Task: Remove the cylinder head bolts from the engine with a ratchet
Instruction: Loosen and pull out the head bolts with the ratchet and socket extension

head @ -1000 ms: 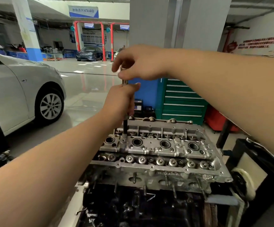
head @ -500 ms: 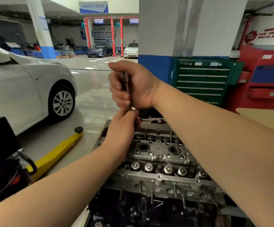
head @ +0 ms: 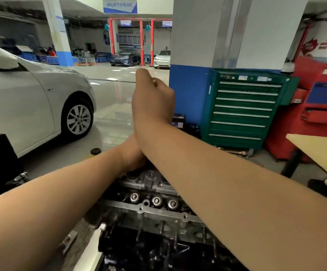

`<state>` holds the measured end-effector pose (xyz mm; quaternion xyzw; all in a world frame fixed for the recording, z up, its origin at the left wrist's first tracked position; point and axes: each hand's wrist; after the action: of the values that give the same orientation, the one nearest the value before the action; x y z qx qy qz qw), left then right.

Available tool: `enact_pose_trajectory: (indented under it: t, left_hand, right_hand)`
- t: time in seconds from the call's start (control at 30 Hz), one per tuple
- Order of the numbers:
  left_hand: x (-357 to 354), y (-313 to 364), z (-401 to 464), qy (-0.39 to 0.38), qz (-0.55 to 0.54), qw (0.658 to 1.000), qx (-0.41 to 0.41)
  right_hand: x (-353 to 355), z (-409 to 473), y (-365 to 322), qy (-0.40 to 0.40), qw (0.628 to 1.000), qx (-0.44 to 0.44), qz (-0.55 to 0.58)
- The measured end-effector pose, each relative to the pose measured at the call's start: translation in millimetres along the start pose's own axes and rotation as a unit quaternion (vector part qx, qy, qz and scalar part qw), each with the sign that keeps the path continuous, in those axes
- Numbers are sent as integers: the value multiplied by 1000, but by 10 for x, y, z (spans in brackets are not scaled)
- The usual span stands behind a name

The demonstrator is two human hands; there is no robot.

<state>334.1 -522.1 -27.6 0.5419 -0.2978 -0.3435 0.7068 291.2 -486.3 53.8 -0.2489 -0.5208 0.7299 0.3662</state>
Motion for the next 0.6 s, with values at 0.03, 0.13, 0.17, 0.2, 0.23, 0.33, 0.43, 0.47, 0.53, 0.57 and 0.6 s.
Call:
enact_pose_trajectory:
  t: [0.03, 0.13, 0.17, 0.2, 0.23, 0.33, 0.43, 0.47, 0.53, 0.57, 0.6]
  left_hand:
    - [17, -2, 27, -34, -66, 997, 34]
    - [-4, 11, 111, -105, -108, 985, 79]
    - [-5, 15, 130, -120, -98, 985, 78]
    - [-3, 15, 133, -128, -95, 984, 78]
    - [7, 12, 120, -128, -94, 984, 79]
    - [27, 20, 88, -116, -93, 985, 83]
    - [11, 43, 53, -94, -76, 991, 61]
    - [-9, 55, 31, -86, -67, 993, 51]
    - [-18, 77, -9, -49, -6, 999, 21]
    - [-19, 78, -29, -13, 53, 999, -3]
    - [-19, 78, -44, 32, 108, 993, -23]
  right_hand:
    - [46, 84, -2, -59, 998, -5, -2]
    - [361, 387, -47, -361, 932, -23, 33]
    - [451, 433, -64, -444, 893, -45, 59]
    - [493, 460, -62, -498, 861, -62, 81]
    - [494, 465, -53, -525, 843, -67, 94]
    - [382, 383, -44, -483, 870, -67, 75]
    - [231, 250, -20, -294, 953, -50, 50]
    - [195, 198, -21, -221, 975, -20, 29]
    - [121, 110, -41, -100, 994, 39, -33]
    - [92, 78, -43, -48, 998, 26, -40]
    - [70, 44, -55, -9, 1000, -2, -27]
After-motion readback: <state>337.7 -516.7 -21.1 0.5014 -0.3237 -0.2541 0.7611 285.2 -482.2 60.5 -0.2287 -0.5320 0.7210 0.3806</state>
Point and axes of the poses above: each hand's wrist, its own z-axis towards the middle knuckle, its own x-axis out of the back of the hand, y = z × x, and after that the axes turned 4 degrees about -z, right-handed
